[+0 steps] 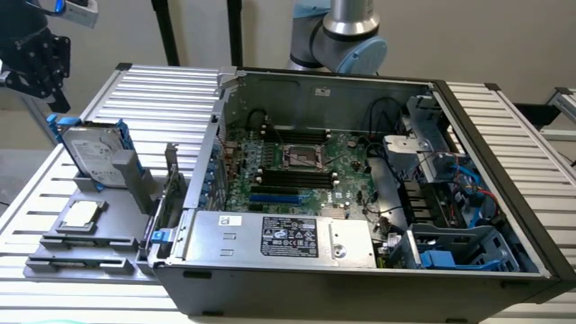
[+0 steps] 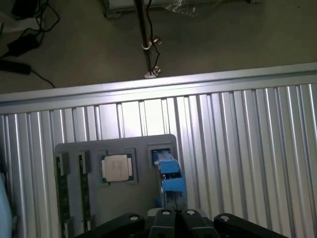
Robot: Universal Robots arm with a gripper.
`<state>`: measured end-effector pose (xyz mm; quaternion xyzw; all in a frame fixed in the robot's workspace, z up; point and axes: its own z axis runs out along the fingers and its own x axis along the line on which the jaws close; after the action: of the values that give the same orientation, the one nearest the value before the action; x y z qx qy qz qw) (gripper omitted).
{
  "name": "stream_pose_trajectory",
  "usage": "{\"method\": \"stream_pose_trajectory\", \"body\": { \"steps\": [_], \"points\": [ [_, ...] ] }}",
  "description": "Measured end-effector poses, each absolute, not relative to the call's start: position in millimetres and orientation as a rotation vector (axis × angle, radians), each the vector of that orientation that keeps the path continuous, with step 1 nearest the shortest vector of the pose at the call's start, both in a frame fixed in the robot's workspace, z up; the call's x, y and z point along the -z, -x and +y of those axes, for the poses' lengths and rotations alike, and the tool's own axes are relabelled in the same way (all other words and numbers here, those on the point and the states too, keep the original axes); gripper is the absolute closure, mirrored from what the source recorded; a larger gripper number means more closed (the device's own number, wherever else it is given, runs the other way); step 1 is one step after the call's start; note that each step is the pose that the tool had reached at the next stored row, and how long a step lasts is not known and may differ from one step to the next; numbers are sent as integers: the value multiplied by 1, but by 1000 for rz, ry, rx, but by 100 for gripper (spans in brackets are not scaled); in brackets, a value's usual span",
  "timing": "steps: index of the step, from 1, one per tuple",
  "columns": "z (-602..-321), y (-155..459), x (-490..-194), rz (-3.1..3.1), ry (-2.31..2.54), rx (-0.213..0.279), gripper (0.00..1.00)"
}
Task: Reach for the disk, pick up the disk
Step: 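Pick up the disk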
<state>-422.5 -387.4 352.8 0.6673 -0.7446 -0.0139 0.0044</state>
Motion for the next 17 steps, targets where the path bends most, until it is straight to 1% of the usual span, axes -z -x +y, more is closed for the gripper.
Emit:
{"method": "stream_pose_trajectory", "body": {
  "steps": [4,5,7,8,10,11,13,14,15,17],
  "points": [
    [-385,423,-353,-2310,-2117,42,89],
    [-385,422,-353,-2308,-2118,42,88],
    [-385,423,-353,-2308,-2119,42,76],
    [-385,423,-353,-2308,-2119,42,76],
    [-385,423,-353,-2308,-2119,42,64],
    [-385,422,-352,-2308,-2119,41,64],
    [-385,423,-351,-2306,-2121,42,53],
    [-385,422,-349,-2304,-2123,41,53],
    [-385,422,-347,-2302,-2125,41,46],
    [-385,422,-344,-2298,-2129,41,46]
  ]
}}
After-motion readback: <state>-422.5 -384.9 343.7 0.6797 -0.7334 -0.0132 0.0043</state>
